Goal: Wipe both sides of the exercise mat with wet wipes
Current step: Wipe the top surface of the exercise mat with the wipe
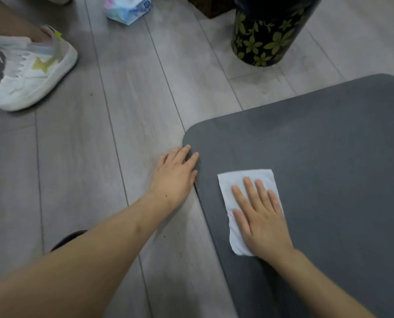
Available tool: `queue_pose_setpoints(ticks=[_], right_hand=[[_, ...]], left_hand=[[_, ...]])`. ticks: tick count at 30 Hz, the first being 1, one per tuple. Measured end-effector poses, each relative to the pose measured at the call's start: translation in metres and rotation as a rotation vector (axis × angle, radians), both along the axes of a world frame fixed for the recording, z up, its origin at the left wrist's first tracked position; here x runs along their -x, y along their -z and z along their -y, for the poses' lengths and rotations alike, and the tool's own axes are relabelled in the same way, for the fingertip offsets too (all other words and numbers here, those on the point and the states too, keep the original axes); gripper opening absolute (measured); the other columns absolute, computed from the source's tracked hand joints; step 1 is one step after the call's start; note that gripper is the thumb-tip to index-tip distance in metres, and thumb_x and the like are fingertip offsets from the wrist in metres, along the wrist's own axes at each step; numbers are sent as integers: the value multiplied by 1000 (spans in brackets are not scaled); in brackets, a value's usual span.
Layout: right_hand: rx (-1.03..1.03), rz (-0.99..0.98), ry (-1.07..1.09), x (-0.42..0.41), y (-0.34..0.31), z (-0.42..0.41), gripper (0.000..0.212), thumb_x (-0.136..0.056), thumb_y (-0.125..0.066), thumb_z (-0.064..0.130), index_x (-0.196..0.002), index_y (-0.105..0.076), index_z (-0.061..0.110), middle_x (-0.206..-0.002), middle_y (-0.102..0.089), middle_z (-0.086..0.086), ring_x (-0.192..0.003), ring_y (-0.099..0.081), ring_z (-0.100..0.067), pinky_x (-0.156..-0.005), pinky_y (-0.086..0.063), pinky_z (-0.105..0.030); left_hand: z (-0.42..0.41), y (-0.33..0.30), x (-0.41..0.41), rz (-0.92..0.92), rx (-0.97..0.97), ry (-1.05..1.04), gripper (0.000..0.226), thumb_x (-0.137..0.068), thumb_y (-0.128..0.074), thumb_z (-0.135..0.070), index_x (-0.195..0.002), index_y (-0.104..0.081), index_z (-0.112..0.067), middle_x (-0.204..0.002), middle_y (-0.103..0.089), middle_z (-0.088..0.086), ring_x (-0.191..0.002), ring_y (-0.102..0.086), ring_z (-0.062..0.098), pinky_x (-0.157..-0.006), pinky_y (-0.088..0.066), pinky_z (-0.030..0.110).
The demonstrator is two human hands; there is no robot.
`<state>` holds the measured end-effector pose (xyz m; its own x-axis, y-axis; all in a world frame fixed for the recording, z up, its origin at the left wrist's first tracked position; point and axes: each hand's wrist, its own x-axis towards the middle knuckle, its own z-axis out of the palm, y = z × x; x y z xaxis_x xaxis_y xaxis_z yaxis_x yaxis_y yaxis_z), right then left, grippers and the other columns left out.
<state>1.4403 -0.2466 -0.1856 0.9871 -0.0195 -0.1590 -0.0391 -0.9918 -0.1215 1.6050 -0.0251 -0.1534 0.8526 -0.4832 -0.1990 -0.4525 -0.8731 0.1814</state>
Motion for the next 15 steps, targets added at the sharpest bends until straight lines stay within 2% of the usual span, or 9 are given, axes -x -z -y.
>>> queue_pose_setpoints(ticks=[3, 8, 10, 12, 15], right_hand=[[-8, 4, 25, -20, 0, 0, 58, -108, -24, 46, -165, -18, 35, -174, -8, 0, -160, -2, -25, -127, -14, -52], [-56, 3, 36, -173, 3, -4, 60, -107, -14, 49, -165, -8, 37, -174, 0, 0, -160, 3, -25, -128, -1, -48], [-46, -19, 40, -211, 3, -4, 59, -108, -13, 48, -165, -6, 36, -174, 3, 1, -160, 6, -24, -128, 3, -47], [-42, -7, 31, -203, 5, -3, 58, -108, -11, 47, -165, -5, 36, -174, 3, 1, -160, 7, -24, -128, 3, -47], [-22, 46, -18, -122, 9, -3, 57, -109, -12, 46, -165, -9, 37, -174, -1, 0, -160, 4, -24, -129, -3, -48]], left_hand=[[16, 0, -7, -66, -63, 22, 63, -106, -38, -52, -161, -23, -26, -171, -9, 1, -156, -11, 23, -124, -13, 39], [19, 0, -13, -115, -139, 28, 68, -103, -41, -56, -161, -18, -30, -171, -5, -3, -157, -8, 20, -124, -14, 43], [21, -2, -18, -124, -174, 44, 68, -103, -43, -56, -161, -19, -31, -171, -6, -4, -157, -10, 19, -123, -16, 43], [21, -6, -22, -147, -204, 62, 67, -103, -43, -56, -161, -19, -33, -171, -6, -5, -156, -11, 19, -122, -15, 44], [21, -10, -27, -171, -240, 96, 63, -105, -41, -51, -161, -18, -33, -171, -7, -6, -156, -12, 17, -122, -15, 45]])
